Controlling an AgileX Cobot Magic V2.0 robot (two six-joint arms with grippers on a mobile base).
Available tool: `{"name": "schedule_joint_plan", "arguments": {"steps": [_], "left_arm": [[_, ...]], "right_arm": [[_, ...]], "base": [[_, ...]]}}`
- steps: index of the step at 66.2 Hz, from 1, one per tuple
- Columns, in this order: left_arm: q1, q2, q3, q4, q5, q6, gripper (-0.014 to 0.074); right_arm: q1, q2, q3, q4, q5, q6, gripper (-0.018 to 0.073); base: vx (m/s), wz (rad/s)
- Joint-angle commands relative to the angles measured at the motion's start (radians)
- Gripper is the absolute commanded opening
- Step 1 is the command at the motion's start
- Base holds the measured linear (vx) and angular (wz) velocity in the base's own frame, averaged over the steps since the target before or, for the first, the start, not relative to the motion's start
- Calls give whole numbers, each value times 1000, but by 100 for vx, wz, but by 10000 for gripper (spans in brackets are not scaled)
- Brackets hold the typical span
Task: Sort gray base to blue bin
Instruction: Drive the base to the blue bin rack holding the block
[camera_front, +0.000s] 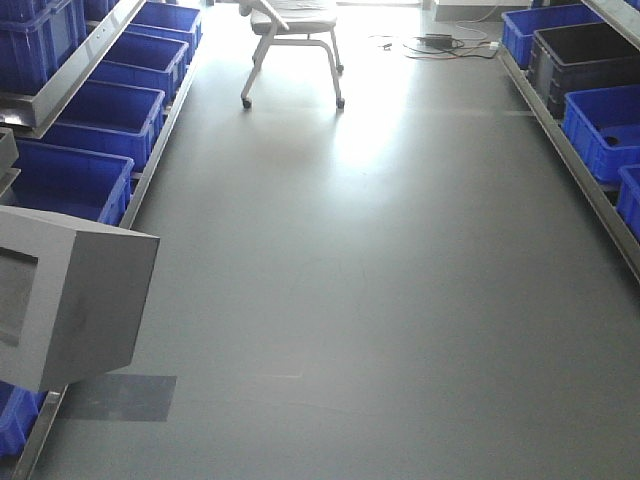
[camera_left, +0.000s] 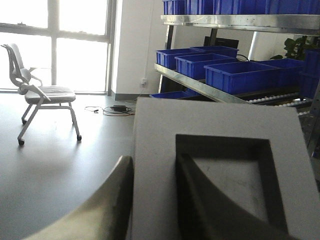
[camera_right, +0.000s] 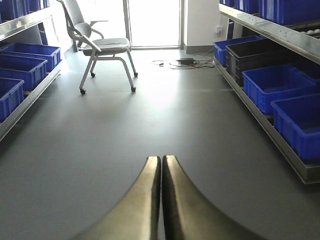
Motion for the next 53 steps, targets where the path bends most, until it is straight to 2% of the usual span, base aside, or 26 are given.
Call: {"name": "schedule_joint_plan", "arguments": {"steps": [1, 28, 53], "left_arm": [[-5, 5, -31, -10, -108, -12, 2], [-5, 5, -31, -10, -108, -12, 2], [-5, 5, -31, -10, -108, -12, 2]], "right_arm": [[-2, 18, 2, -4, -72, -12, -5], [-2, 18, 2, -4, -72, -12, -5], [-2, 18, 2, -4, -72, -12, -5]], "base": [[31, 13], [25, 20], [15, 60]]}}
